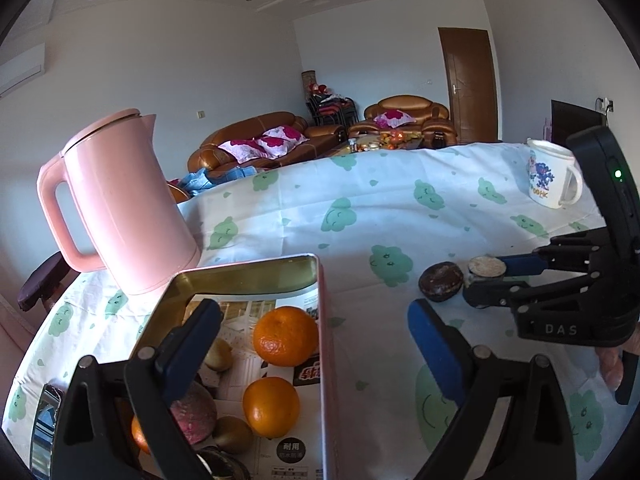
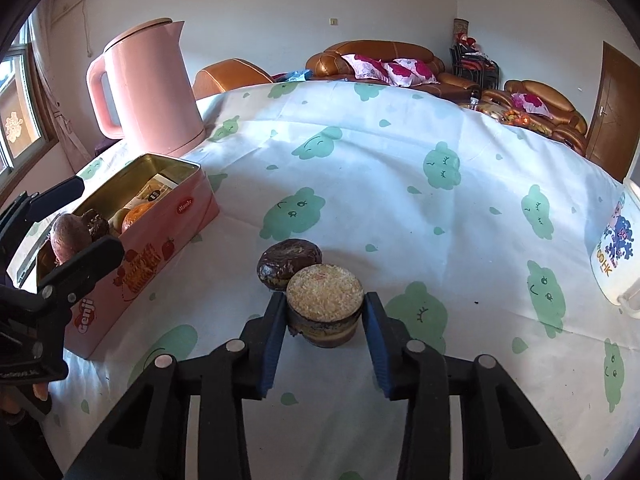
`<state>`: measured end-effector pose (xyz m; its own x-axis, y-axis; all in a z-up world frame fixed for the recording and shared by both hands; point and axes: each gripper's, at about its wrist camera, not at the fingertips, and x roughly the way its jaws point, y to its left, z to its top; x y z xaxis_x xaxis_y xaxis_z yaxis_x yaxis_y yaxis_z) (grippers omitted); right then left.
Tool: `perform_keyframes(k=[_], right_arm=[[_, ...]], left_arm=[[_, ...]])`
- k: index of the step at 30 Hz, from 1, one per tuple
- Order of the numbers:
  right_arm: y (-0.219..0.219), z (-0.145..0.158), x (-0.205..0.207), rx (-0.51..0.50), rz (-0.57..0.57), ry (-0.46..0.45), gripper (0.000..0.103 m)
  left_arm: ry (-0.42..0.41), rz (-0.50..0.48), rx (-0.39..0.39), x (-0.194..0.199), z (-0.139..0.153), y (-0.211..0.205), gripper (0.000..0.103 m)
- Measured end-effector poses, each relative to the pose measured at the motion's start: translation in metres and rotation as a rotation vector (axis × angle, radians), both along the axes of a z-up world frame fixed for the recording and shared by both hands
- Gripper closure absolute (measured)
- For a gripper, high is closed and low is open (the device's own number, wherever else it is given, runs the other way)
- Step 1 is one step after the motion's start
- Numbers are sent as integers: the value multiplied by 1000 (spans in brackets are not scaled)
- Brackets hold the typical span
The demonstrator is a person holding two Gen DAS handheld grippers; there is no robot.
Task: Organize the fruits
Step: 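Close the right tool on the coconut-topped cake while the left tool grasps the chocolate cake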
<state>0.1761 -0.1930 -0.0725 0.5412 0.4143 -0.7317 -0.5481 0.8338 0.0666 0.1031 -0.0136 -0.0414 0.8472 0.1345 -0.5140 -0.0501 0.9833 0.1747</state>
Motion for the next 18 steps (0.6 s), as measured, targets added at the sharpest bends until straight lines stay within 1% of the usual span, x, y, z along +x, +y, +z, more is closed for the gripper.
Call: perform_keyframes(k=[3,5,7,10,14,18], right_arm=[[-12,4,-3,31,-37,-24,63],[-22,6,-3,31,-79,-38,63],[-31,8,-1,13,-124,-57,63],[-42,10,1,-10,-173,-85,63],[-55,13,1,7,-194,-92,63],[-66,15,3,6,-232,-102,63]], left_arm=[[9,38,2,3,-4,10,6],[1,42,-35,2,-3,14,6],[-12,29,-48,0,1,10,6],[-14,-23,-50,2,8,-8,5],[29,-97,-71,19,8,-36,5],[117,-129,-101,43,-5,-55,6]])
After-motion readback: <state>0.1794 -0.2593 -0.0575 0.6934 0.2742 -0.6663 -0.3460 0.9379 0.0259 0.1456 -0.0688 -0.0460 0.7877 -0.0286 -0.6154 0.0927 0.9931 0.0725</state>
